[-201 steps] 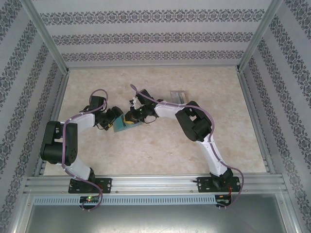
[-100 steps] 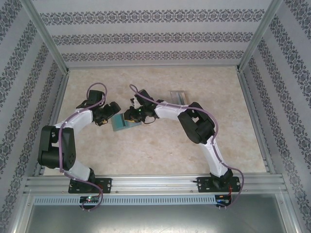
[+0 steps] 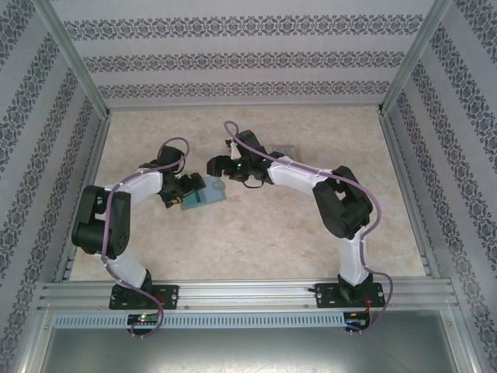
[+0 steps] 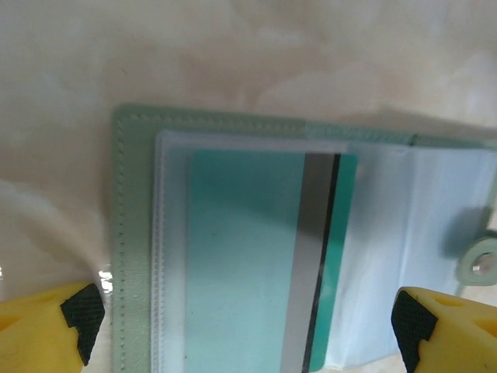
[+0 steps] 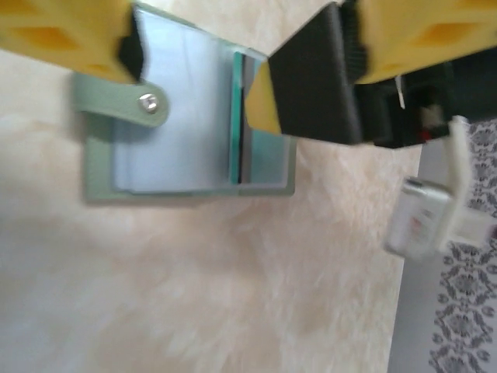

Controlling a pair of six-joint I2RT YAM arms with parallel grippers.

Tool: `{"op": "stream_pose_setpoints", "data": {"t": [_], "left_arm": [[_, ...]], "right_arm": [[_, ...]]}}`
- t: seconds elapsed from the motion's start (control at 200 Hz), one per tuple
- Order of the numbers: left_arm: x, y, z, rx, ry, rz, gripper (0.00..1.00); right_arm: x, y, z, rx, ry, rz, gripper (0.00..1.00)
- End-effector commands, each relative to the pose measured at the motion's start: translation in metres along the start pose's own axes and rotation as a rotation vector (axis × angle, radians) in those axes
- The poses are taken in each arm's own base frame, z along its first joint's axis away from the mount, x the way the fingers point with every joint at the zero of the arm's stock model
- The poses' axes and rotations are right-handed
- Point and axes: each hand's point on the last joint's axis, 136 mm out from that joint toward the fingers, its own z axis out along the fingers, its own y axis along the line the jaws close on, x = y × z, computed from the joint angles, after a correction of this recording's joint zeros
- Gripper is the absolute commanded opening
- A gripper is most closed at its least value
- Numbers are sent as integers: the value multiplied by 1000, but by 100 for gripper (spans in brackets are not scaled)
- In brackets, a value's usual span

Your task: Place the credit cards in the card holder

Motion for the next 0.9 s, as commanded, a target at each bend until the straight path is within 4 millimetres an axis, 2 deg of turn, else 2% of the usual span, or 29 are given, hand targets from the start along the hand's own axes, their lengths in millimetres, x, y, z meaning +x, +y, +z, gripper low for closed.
{"op": "stream_pose_setpoints", "data": {"t": [0.0, 0.125, 0.28, 0.405, 0.535, 0.679, 0.779, 0.894], "left_arm": [[7, 6, -1, -73, 43, 56, 100], [6, 17, -2, -149, 36, 75, 100], [13, 24, 10, -205, 57, 80, 100], [18, 20, 14, -250, 51, 118, 100], [15, 21, 8, -329, 16, 152, 100], [19, 15, 10, -299, 29, 137, 99], [21, 20, 12, -334, 46, 137, 96], [22, 27, 10, -373, 46, 146, 87]], "right_arm": [[-12, -3, -19, 49, -75, -100, 98], [-15, -2, -28, 73, -118, -143, 98], [-18, 8, -40, 37, -169, -166, 98], [-21, 19, -52, 0, -207, -177, 98], [-21, 28, -57, -45, -202, -182, 98], [-23, 30, -61, -83, -205, -176, 98], [-21, 28, -62, -106, -198, -155, 98], [-19, 25, -63, -120, -180, -153, 98]]}}
